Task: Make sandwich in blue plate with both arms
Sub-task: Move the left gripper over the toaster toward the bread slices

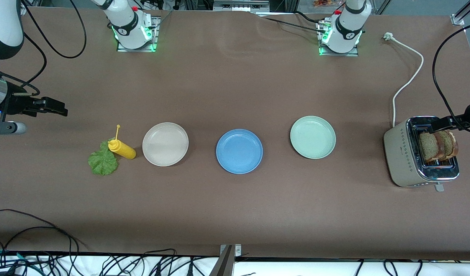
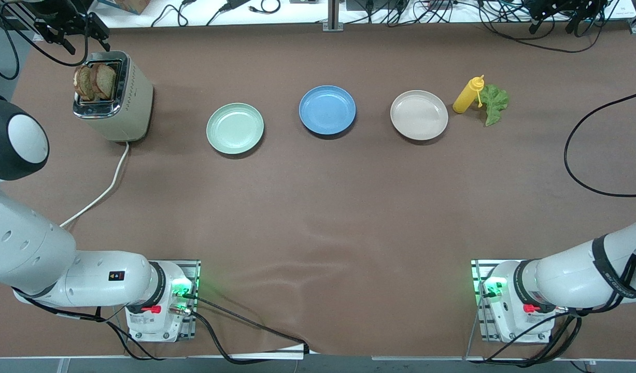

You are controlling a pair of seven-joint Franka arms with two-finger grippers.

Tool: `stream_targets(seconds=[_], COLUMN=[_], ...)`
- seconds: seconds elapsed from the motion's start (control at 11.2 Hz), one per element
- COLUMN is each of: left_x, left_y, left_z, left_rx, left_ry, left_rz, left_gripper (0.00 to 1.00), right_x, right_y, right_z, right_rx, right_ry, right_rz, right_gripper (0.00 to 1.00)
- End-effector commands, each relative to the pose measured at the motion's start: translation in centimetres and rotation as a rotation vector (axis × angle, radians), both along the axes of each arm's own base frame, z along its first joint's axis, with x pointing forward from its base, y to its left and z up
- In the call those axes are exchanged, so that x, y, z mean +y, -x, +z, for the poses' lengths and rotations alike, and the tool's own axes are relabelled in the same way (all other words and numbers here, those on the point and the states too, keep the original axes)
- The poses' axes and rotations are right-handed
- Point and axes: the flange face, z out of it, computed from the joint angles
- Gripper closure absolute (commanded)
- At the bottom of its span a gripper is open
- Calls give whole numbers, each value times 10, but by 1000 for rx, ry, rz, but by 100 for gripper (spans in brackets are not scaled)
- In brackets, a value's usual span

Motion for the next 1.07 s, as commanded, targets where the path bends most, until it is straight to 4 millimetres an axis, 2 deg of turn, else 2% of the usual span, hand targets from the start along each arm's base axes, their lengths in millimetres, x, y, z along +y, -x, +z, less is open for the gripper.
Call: stream_targets(seconds=[0.0, 0.27, 0.54, 0.8, 0.98], left_x=[24, 44, 50, 50, 44], left_y=[-14, -21, -27, -33, -36], left_z=[-21, -49, -70, -85, -95], left_rx=[-14, -17, -13, -19, -5], left_ry=[-3, -7, -16, -26, -24], left_rz=[-9, 5, 5, 2, -5], left_gripper=[0, 0, 0, 0, 0], right_x=[1, 1, 1, 1, 1], right_y=[1, 1, 1, 1, 1], right_z=[8, 8, 8, 8, 8], right_rx=[-13, -13, -13, -13, -13], right_ry=[-14, -14, -14, -14, -14], right_rz=[-15, -15, -15, -15, -15], right_gripper=[0, 0, 0, 0, 0])
